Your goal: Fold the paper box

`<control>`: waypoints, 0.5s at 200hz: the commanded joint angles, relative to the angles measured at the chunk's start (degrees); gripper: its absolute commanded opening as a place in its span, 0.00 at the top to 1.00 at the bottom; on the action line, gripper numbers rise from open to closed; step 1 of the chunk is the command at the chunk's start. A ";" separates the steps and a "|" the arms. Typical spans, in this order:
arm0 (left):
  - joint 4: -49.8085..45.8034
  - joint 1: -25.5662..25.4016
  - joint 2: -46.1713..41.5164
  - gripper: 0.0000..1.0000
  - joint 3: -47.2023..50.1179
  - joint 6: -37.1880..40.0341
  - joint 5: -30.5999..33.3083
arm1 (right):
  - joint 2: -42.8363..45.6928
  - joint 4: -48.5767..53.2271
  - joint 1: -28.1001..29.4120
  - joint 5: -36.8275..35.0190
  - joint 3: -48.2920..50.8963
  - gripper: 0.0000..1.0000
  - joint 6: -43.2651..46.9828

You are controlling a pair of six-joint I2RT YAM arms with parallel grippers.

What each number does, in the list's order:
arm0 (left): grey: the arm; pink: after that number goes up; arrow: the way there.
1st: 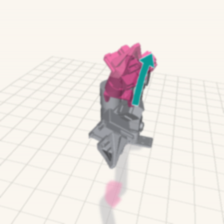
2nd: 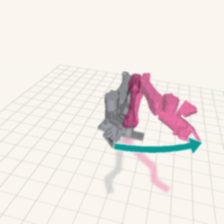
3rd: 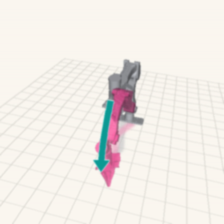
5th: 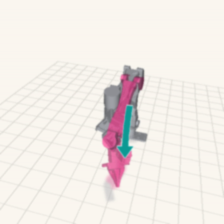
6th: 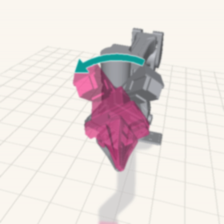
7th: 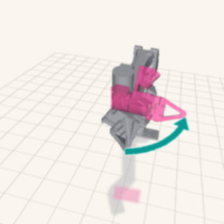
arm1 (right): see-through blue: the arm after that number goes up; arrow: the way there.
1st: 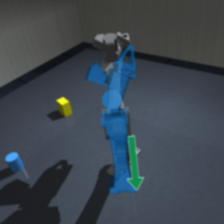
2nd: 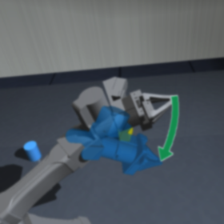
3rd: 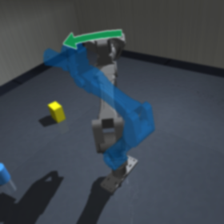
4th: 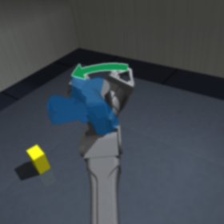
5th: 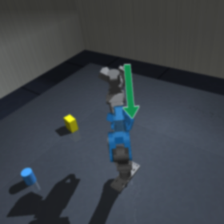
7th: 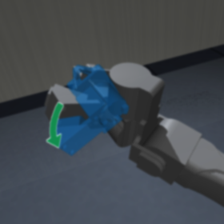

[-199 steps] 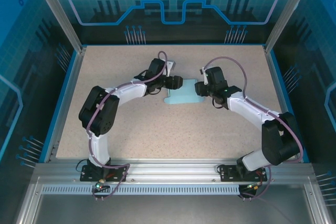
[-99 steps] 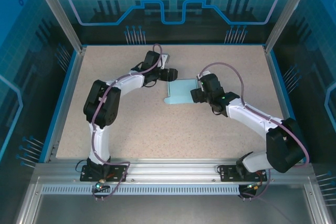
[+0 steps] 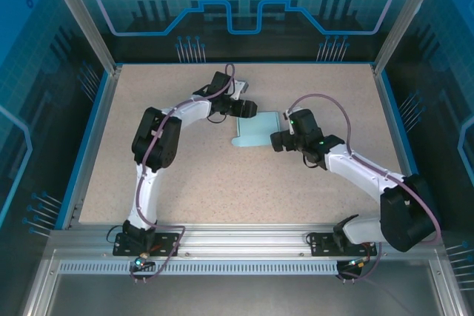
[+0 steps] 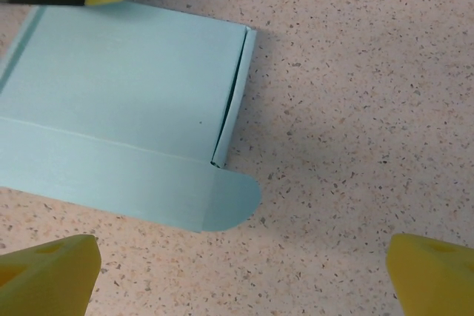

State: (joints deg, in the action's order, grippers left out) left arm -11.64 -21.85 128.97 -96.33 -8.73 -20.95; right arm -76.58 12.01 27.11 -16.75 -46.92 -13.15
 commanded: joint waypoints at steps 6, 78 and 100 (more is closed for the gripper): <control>-4.16 0.14 1.42 0.26 -2.44 1.81 -5.81 | 1.06 0.56 -2.18 7.49 0.77 0.00 -2.68; 1.72 -0.33 -6.51 0.35 9.96 -2.74 -12.65 | 0.73 1.75 -4.97 19.34 2.85 0.01 -5.87; 5.87 -1.33 -9.18 0.36 15.73 -5.09 -14.48 | 1.29 1.12 -8.05 23.22 4.64 0.01 -6.92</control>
State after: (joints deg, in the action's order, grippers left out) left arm -11.11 -22.00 125.01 -85.41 -10.61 -30.24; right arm -76.42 12.19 22.57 0.43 -44.42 -17.72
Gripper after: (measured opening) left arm 0.644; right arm 0.992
